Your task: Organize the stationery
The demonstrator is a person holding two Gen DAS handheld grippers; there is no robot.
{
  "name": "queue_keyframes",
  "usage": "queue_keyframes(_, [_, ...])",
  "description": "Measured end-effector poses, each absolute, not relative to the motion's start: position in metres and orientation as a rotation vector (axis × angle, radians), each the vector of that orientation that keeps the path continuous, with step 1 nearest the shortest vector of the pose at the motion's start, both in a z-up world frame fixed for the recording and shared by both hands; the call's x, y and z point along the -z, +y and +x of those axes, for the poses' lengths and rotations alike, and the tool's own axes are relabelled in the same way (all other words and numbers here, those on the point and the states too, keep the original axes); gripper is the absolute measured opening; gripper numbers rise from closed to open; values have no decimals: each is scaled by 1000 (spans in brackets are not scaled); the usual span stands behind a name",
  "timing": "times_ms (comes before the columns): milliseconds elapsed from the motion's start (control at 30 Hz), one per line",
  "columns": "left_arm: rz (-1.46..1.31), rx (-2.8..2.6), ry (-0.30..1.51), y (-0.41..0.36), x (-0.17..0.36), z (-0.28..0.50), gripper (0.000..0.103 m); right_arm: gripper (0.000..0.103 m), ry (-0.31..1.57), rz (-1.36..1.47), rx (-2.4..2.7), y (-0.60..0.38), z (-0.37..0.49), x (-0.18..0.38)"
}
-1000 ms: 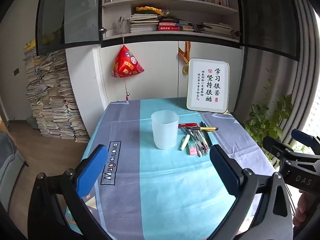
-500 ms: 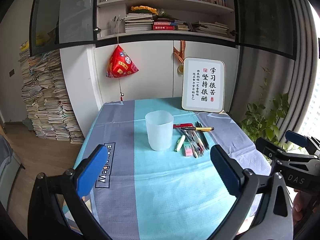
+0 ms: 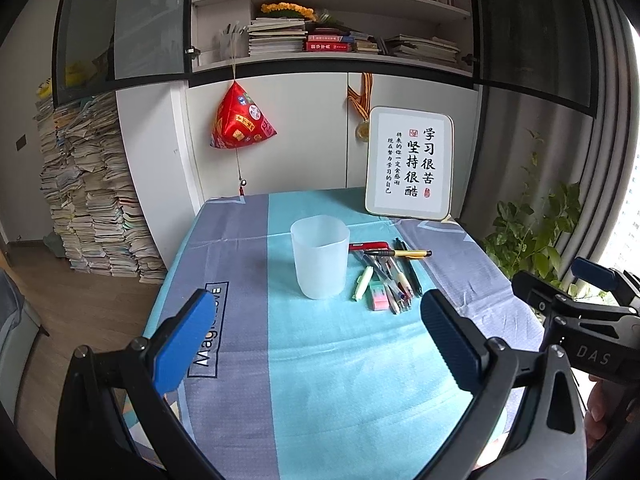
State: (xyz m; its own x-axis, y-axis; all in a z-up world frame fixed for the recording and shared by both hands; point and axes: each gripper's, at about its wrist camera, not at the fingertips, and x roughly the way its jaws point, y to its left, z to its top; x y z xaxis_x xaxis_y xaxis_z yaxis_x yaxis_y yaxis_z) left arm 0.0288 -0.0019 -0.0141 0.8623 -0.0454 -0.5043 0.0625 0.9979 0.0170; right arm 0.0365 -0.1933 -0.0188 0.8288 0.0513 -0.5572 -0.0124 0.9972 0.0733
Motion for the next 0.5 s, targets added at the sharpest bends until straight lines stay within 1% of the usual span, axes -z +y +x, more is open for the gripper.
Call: queue_keyframes(500, [43, 50, 555, -3, 24, 41, 102, 98, 617, 62, -35, -188, 50, 27])
